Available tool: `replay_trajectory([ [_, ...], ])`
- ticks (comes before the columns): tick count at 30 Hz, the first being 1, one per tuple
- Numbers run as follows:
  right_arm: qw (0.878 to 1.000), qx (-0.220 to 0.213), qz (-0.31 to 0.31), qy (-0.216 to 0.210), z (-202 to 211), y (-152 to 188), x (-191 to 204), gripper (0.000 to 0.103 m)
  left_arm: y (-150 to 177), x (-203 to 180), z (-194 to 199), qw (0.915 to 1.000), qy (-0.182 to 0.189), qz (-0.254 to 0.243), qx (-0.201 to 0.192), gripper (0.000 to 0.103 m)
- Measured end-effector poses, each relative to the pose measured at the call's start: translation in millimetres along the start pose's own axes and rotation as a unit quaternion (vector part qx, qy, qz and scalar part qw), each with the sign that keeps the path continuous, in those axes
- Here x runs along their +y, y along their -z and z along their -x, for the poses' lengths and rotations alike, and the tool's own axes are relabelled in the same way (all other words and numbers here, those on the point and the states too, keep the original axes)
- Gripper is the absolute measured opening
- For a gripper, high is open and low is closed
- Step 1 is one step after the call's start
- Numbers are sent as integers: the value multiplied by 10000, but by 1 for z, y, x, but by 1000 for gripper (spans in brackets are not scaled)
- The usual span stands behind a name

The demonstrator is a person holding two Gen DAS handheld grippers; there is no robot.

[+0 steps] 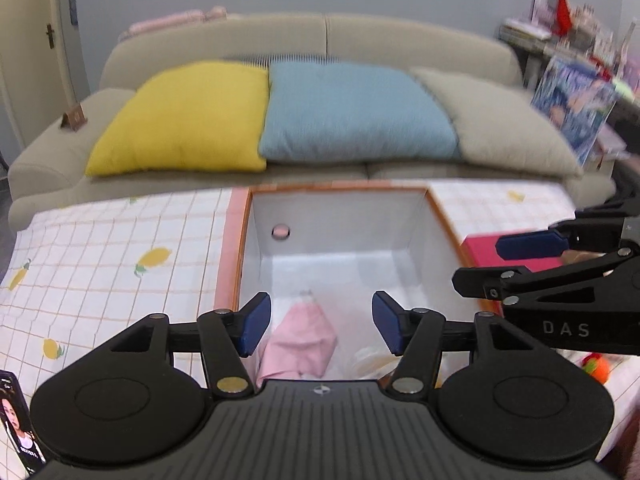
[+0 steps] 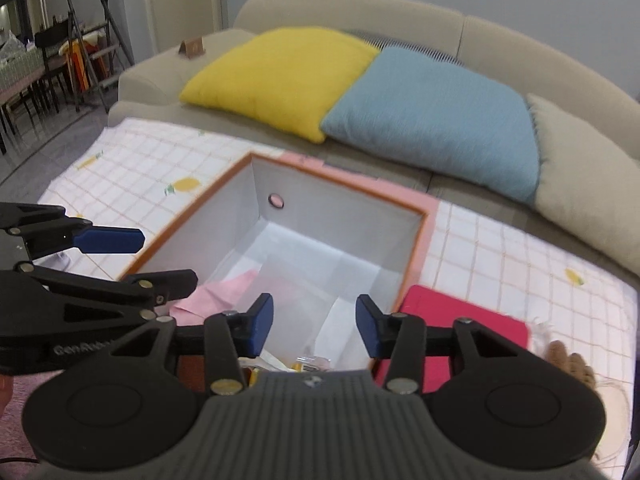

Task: Organize soft objects
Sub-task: 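Carry pink cloth and mesh bag into the orange box and release both, then move both tools back over the remaining soft items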

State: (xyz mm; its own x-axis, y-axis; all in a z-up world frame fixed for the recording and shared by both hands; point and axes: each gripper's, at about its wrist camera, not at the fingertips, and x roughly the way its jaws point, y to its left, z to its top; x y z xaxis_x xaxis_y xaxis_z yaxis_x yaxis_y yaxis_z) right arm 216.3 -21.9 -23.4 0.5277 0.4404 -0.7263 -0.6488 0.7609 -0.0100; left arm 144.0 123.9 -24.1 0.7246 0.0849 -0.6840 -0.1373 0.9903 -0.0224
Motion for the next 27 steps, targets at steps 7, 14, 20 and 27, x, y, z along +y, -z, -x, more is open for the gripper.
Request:
replay_trajectory([
  [7,9971,-645,-380,101,66,18,-18,49,2,-18,53,9945,376,122,-969,73],
  [14,9885,-1080,-938,491,119,64,-40,50,21,-49,78,9859,761,282,-1461,73],
  [20,9802,-1008,-1419,948,142,119,-54,50,46,-79,80,9815,1208,272,-1458,73],
  [27,9735,-404,-1898,1211,140,179,-68,50,59,-118,60,9823,1612,-79,-946,73],
])
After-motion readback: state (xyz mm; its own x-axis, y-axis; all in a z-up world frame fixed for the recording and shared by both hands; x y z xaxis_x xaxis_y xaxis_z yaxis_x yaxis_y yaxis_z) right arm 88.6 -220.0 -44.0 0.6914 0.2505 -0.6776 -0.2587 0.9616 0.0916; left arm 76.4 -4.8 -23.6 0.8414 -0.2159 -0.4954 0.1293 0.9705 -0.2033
